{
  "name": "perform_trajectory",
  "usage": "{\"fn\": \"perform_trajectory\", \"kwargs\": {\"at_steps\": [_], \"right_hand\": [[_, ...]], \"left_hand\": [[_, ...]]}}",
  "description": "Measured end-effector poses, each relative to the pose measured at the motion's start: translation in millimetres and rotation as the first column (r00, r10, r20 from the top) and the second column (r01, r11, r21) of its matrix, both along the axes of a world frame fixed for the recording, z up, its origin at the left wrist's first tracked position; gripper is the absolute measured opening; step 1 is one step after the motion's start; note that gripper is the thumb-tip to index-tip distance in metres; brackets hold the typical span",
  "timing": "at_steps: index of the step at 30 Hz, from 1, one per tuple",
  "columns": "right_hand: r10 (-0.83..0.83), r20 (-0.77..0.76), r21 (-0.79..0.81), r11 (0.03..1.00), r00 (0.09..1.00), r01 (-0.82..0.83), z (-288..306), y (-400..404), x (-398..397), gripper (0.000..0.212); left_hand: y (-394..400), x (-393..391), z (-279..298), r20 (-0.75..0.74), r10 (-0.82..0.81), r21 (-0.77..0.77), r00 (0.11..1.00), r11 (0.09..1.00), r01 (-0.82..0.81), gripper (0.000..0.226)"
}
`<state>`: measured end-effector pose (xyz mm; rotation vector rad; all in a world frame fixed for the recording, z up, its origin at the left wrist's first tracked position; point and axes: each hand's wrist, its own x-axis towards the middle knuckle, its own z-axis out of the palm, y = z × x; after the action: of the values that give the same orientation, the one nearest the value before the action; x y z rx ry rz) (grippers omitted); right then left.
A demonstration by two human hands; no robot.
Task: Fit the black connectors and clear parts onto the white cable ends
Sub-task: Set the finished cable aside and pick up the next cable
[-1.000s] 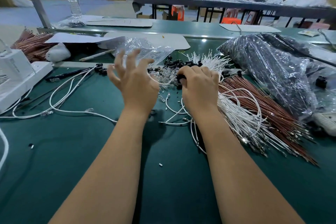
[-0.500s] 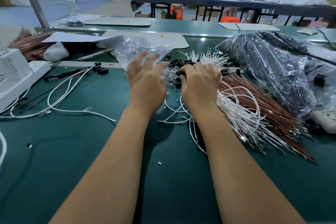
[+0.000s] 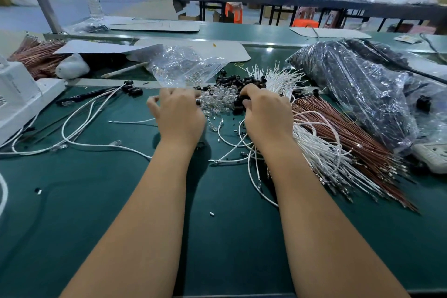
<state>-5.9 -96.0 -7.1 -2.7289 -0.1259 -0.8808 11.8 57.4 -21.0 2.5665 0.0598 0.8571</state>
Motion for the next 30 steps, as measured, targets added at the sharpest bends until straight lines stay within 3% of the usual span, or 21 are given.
{"fn": "perform_trajectory", "kwargs": {"at_steps": [3, 5, 10, 15, 17, 20, 23, 26, 30], "right_hand": [[0.106, 0.022, 0.036, 0.994, 0.994, -0.107, 1.6, 1.9, -1.0, 0.019], [0.158, 0.007, 0.016, 0.987, 0.987, -0.158, 1.3, 6.1, -1.8, 0.02], [0.036, -0.026, -0.054, 0.998, 0.999, -0.038, -1.7, 2.3, 0.6, 0.021], [-0.062, -0.078, -0.04, 0.997, 0.995, 0.058, -1.5, -7.9, 1.6, 0.018], [-0.033, -0.075, -0.025, 0.999, 0.997, 0.032, -1.4, -7.7, 1.9, 0.018], [0.053, -0.056, 0.075, 0.996, 0.997, -0.049, 0.8, -4.4, 0.3, 0.014], [0.155, -0.053, 0.167, 0.975, 0.986, -0.145, 1.1, 3.7, -1.4, 0.016], [0.242, -0.055, 0.296, 0.931, 0.969, -0.216, -2.2, 10.7, -0.5, 0.018], [0.283, -0.014, 0.468, 0.849, 0.959, -0.243, -6.5, 10.4, 2.4, 0.013]], "left_hand": [[-13.3, -3.9, 4.1, 0.078, -0.323, 0.074, 0.943, 0.945, 0.317, 0.024], [-16.3, -4.7, 4.0, 0.071, -0.39, 0.095, 0.918, 0.919, 0.383, 0.022], [-2.6, 0.9, -2.1, 0.002, -0.132, 0.029, 0.991, 0.991, 0.132, 0.024], [12.0, 5.0, -8.8, -0.087, 0.093, -0.108, 0.992, 0.989, -0.102, 0.026], [12.9, 4.9, -9.3, -0.096, 0.111, -0.081, 0.989, 0.99, -0.119, 0.025], [1.8, 0.8, -5.0, 0.045, -0.021, -0.049, 0.999, 0.999, 0.023, 0.031], [-12.1, -4.9, 2.6, 0.223, -0.324, -0.02, 0.919, 0.941, 0.337, 0.03], [-17.5, -8.4, 3.9, 0.231, -0.451, -0.173, 0.862, 0.853, 0.492, 0.021], [-12.9, -4.3, 2.5, 0.123, -0.42, -0.473, 0.899, 0.772, 0.425, 0.011]]}}
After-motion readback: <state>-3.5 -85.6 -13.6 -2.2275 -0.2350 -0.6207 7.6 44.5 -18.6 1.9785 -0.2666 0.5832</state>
